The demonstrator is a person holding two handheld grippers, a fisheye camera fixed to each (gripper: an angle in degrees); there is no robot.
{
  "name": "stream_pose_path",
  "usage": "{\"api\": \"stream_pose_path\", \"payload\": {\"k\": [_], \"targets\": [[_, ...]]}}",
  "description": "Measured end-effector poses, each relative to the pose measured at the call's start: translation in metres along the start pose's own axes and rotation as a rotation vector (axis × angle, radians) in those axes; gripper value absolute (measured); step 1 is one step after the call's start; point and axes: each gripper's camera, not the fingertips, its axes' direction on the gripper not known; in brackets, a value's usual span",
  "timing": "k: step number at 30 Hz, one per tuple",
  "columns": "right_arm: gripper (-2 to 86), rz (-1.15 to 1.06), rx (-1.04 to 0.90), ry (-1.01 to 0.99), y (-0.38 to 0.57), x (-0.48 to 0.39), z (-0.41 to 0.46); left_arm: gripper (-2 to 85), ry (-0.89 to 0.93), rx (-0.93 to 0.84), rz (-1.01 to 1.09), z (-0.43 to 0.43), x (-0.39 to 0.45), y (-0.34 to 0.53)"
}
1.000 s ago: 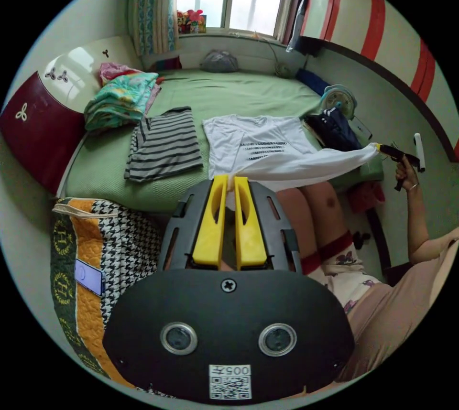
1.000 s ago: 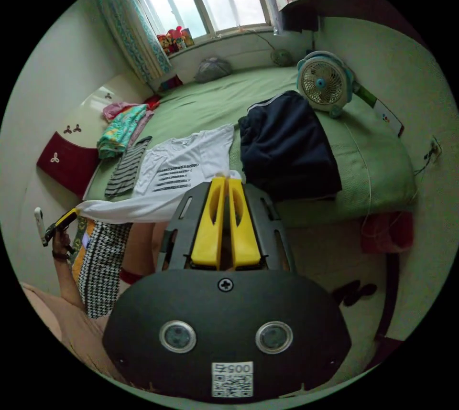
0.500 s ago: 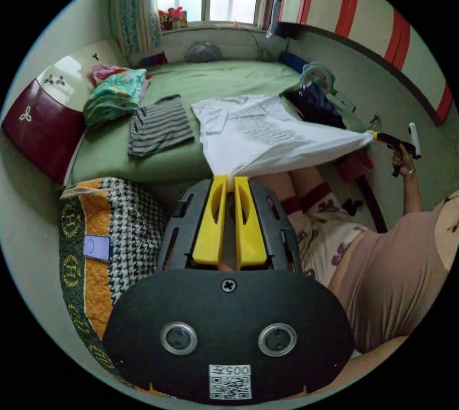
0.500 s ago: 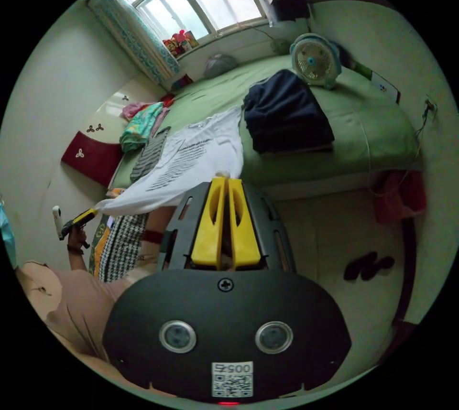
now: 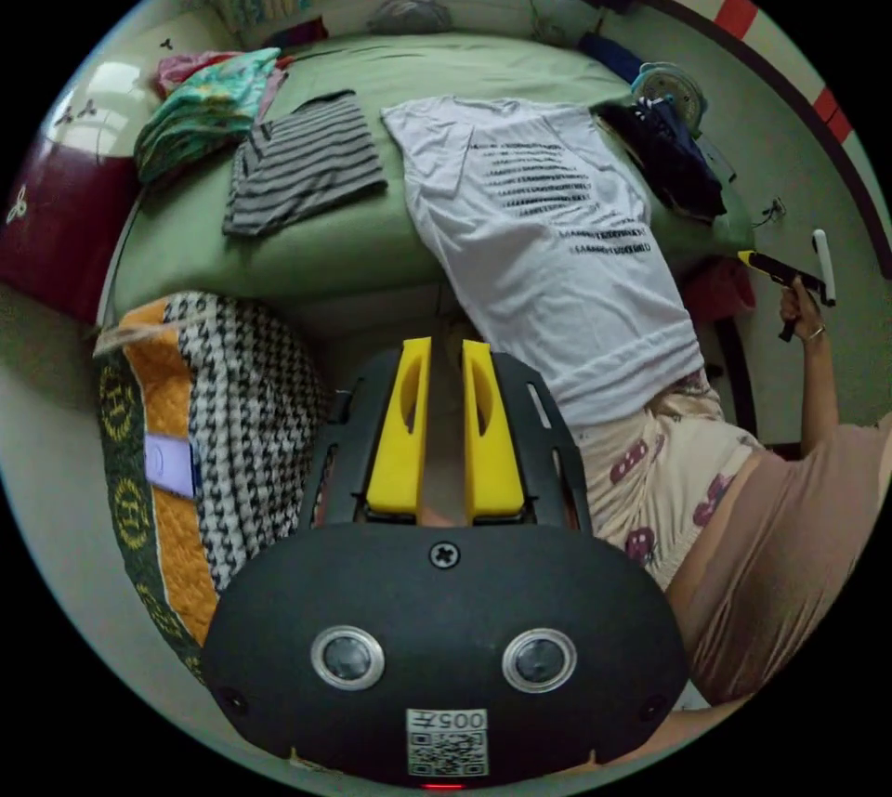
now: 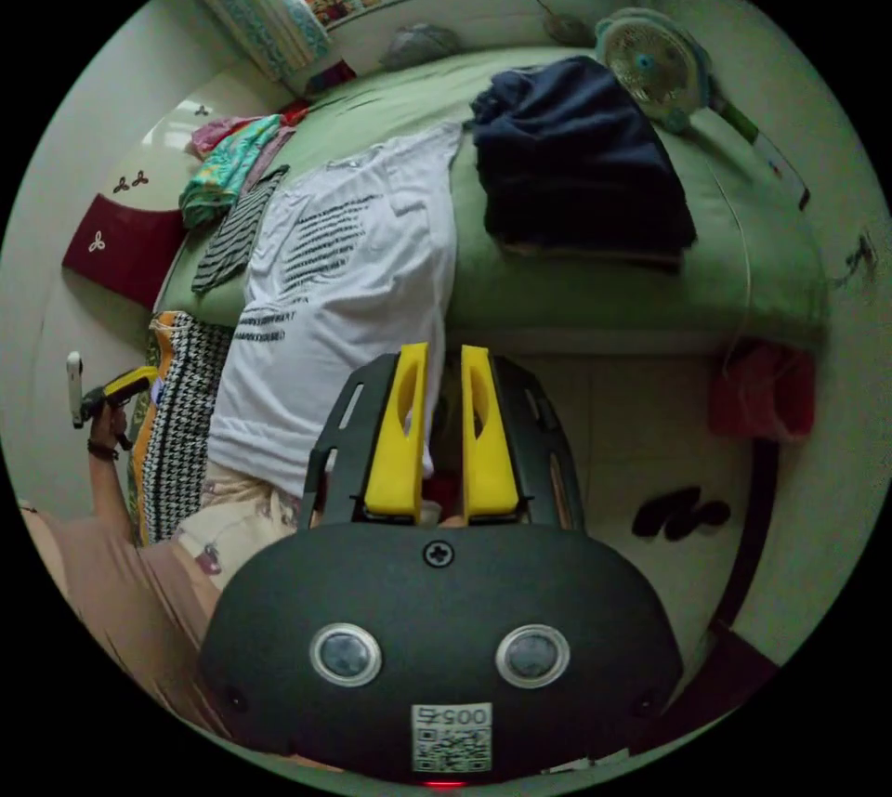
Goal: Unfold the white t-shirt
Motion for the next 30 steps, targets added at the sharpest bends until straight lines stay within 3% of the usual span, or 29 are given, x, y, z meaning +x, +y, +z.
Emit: {"api": "stream_pose_path", "payload": {"k": [3,8,13,21,30], "targets": [[6.9,-0.070,-0.003,0.058,-0.048,-0.040,0.034,8.3,0.036,0.083,-0.004,0.030,0.002,-0.059],[11.0,-0.196,-0.065,0.065,-0.122,-0.098,0.108,10.5,0.213,0.027,0.063,0.094,0.003,-0.146],[10.7,-0.213,-0.040,0.153,-0.179,-0.116,0.163,11.1,0.036,0.047,0.026,0.147,-0.008,-0.210],[10.1,-0.160,0.005,0.248,-0.237,-0.132,0.231,11.2,0.029,0.034,-0.036,0.214,-0.036,-0.253],[-1.2,-0.121,0.029,0.208,-0.238,-0.121,0.258,2.7,0.219,0.058,-0.197,0.229,-0.084,-0.264]]}}
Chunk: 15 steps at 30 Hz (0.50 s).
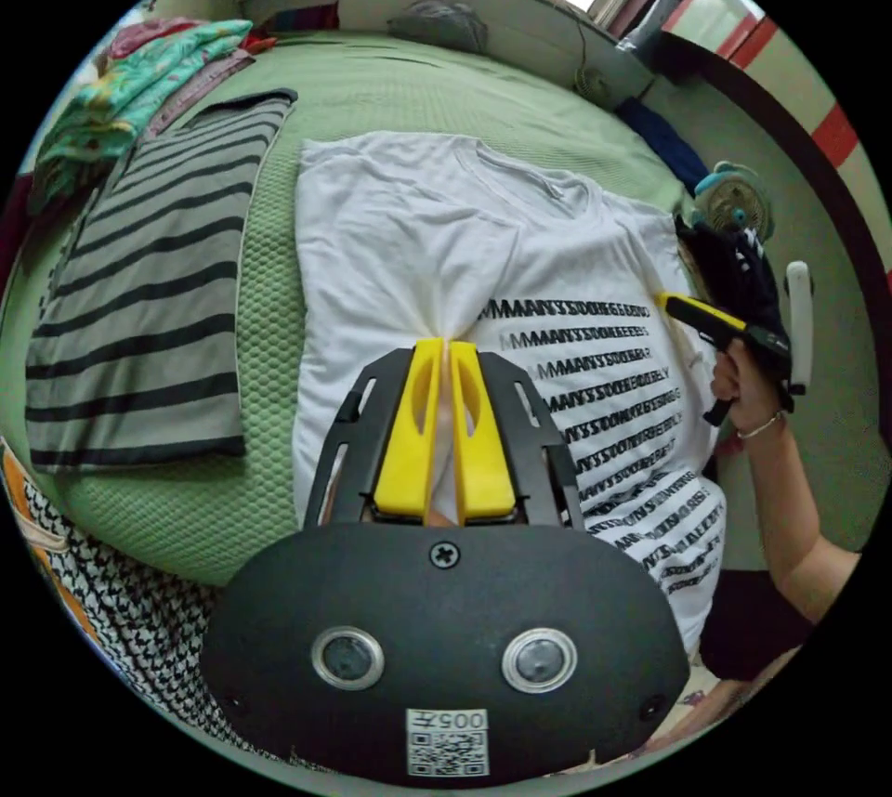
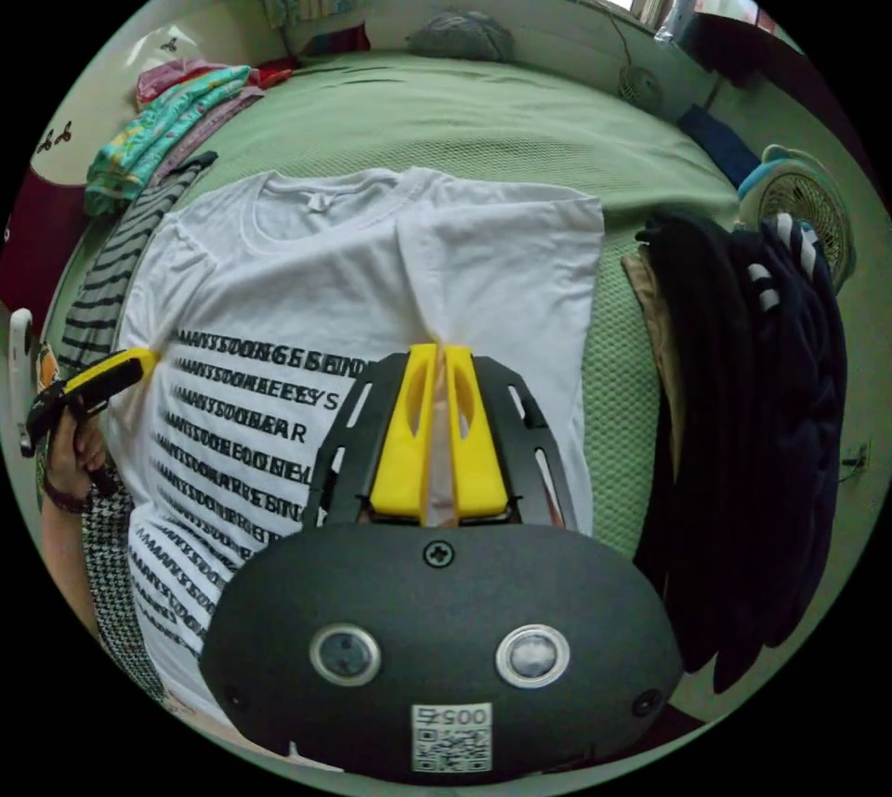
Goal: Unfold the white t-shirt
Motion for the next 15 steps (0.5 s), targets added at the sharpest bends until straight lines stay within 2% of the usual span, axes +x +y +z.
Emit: {"api": "stream_pose_path", "payload": {"k": [5,7,10,15], "targets": [[-1.5,0.116,0.070,-0.055,-0.021,0.035,-0.037,1.6,0.006,0.143,-0.073,-0.040,-0.023,-0.014],[-1.5,0.190,0.109,-0.038,-0.024,0.059,-0.056,1.3,-0.022,0.214,-0.179,-0.061,-0.052,-0.013],[-1.5,0.283,0.124,0.044,-0.018,0.098,-0.076,1.0,-0.117,0.243,-0.333,-0.074,-0.093,0.000],[-1.5,0.337,0.094,-0.058,0.008,0.129,-0.076,0.2,-0.071,0.253,-0.491,-0.075,-0.127,0.036]]}}
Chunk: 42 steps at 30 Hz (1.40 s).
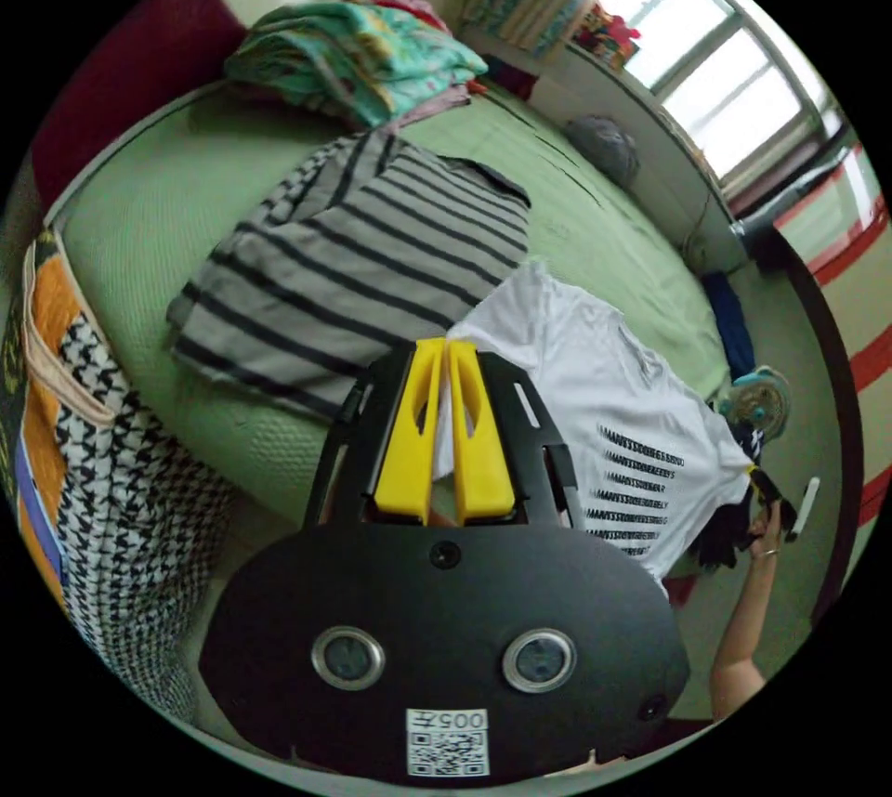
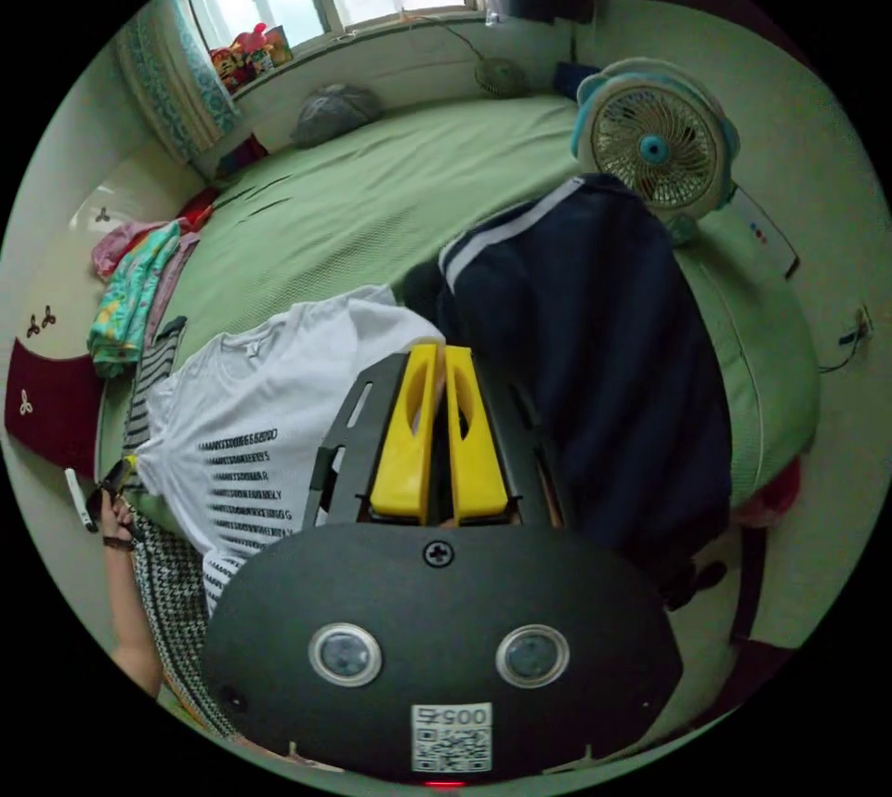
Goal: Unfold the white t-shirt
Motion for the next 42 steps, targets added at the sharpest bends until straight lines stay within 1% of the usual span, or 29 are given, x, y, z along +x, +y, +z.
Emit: {"api": "stream_pose_path", "payload": {"k": [3,5,10,14,18,20,23,25,28,29,32,35,38,42], "targets": [[-1.5,-0.020,-0.008,-0.012,0.017,-0.004,-0.004,-0.4,-0.029,0.007,0.014,-0.004,0.004,0.018],[-1.4,-0.060,-0.006,0.051,0.030,-0.014,-0.007,-0.5,-0.040,-0.010,0.040,-0.006,0.011,0.027],[-1.0,-0.077,0.015,0.117,0.058,-0.028,-0.023,-0.7,-0.020,-0.033,0.169,-0.020,0.052,0.063],[-0.9,-0.117,0.032,0.064,0.096,-0.051,-0.037,-0.7,-0.011,-0.078,0.307,-0.025,0.095,0.103],[-1.0,-0.175,-0.003,-0.017,0.145,-0.087,-0.036,-0.7,0.030,-0.154,0.447,-0.025,0.146,0.169],[-1.0,-0.213,-0.037,-0.105,0.182,-0.113,-0.029,-0.7,0.007,-0.182,0.476,-0.021,0.165,0.200],[-1.0,-0.214,-0.042,-0.138,0.230,-0.143,-0.016,-0.7,-0.121,-0.168,0.498,-0.013,0.190,0.252],[-1.0,-0.229,-0.071,-0.116,0.254,-0.161,-0.004,-0.7,-0.191,-0.167,0.524,-0.005,0.206,0.287],[-1.0,-0.293,-0.102,-0.043,0.287,-0.187,0.013,-0.7,-0.218,-0.180,0.552,0.008,0.220,0.324],[-1.0,-0.307,-0.072,-0.017,0.299,-0.194,0.016,-0.7,-0.215,-0.188,0.554,0.010,0.221,0.330],[-1.0,-0.344,-0.046,0.064,0.327,-0.205,0.030,-0.7,-0.250,-0.116,0.547,0.013,0.227,0.359],[-1.0,-0.389,0.087,0.128,0.356,-0.214,0.035,-0.7,-0.259,-0.036,0.565,0.016,0.232,0.387],[-1.0,-0.405,0.102,0.204,0.371,-0.226,0.043,-0.6,-0.289,-0.019,0.592,0.019,0.242,0.409],[-1.0,-0.390,0.099,0.197,0.380,-0.229,0.051,-0.6,-0.306,-0.013,0.605,0.025,0.253,0.432]]}}
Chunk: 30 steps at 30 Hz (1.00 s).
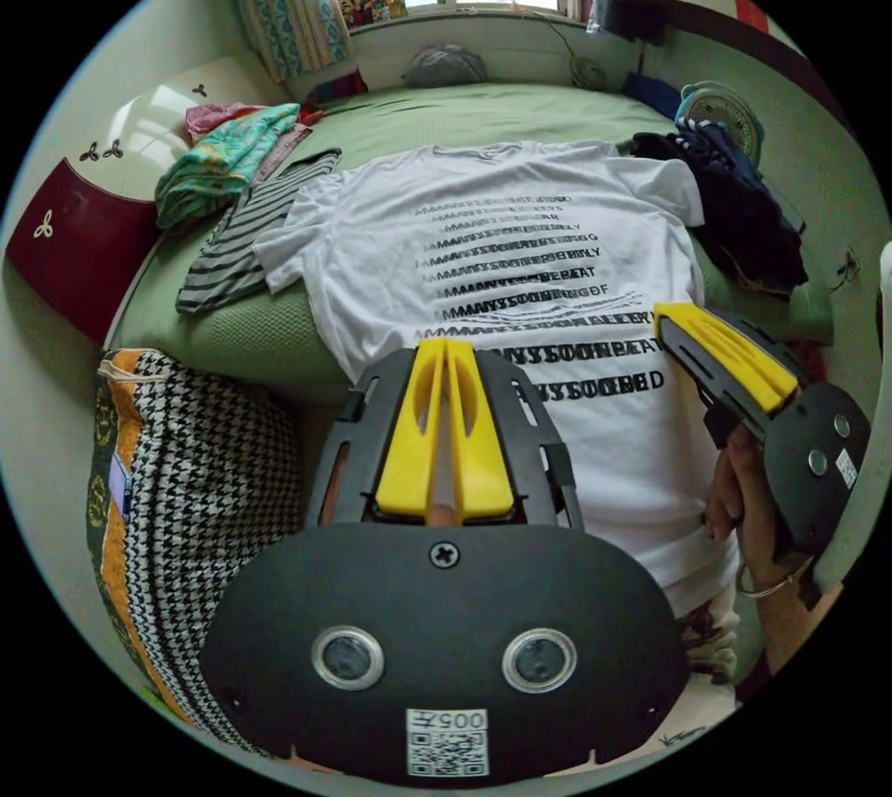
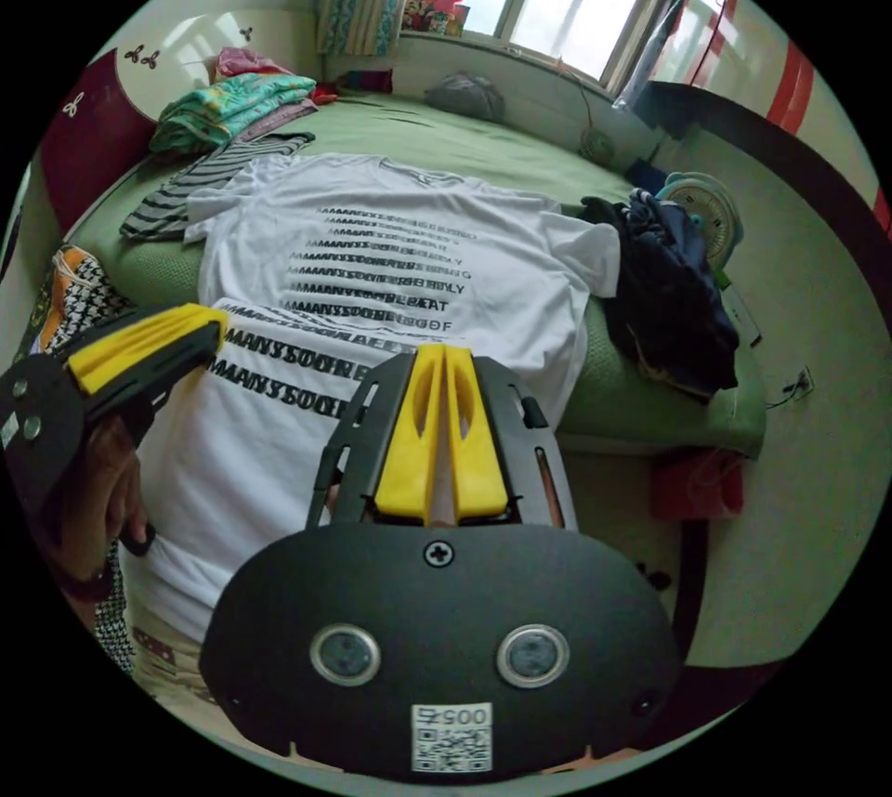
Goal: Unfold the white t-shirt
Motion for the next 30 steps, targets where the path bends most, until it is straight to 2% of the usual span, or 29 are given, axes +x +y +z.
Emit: {"api": "stream_pose_path", "payload": {"k": [9,30], "targets": [[-1.0,0.058,0.003,-0.139,0.020,0.002,0.013,-0.6,-0.027,0.008,0.017,0.001,0.039,0.024],[-1.0,0.015,0.005,-0.080,0.054,-0.028,0.033,-0.7,-0.036,0.014,0.055,-0.004,0.089,0.066]]}}
